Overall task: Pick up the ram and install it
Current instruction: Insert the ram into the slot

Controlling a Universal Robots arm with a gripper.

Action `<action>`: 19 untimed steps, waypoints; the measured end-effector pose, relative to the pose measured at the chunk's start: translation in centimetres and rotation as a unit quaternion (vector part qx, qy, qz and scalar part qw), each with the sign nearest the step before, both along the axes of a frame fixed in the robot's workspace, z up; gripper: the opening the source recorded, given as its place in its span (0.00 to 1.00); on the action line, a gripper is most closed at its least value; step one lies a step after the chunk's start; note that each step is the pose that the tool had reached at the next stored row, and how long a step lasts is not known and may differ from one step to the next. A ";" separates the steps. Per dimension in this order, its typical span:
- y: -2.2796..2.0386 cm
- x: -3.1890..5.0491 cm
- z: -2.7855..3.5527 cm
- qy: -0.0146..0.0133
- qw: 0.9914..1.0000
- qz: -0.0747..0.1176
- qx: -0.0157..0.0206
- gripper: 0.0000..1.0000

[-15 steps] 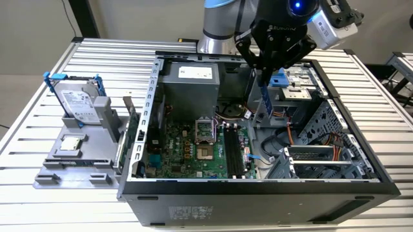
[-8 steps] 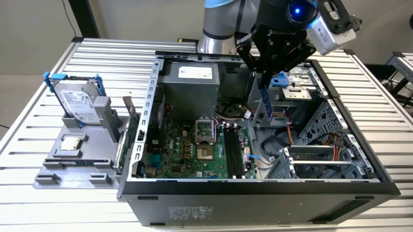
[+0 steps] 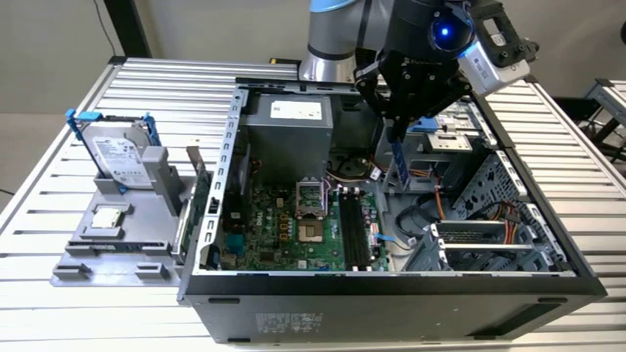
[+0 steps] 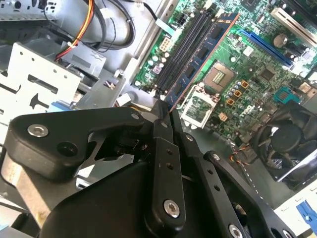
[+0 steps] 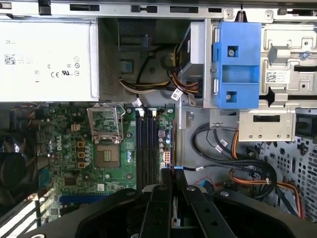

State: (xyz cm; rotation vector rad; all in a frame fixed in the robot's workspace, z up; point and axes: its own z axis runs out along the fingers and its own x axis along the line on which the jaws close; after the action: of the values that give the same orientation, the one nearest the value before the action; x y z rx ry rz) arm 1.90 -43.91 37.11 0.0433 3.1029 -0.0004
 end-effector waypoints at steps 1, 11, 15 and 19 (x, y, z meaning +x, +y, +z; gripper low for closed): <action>0.00 0.00 -0.12 0.001 1.000 0.000 0.000 0.00; 0.00 0.03 -0.97 0.007 1.000 -0.002 0.008 0.00; 0.00 0.03 -1.21 0.007 1.000 -0.005 0.015 0.00; 0.00 0.03 -1.50 0.007 1.000 -0.007 0.016 0.00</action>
State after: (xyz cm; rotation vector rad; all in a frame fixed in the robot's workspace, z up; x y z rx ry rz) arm 1.93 -43.91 35.62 0.0669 3.1165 0.0490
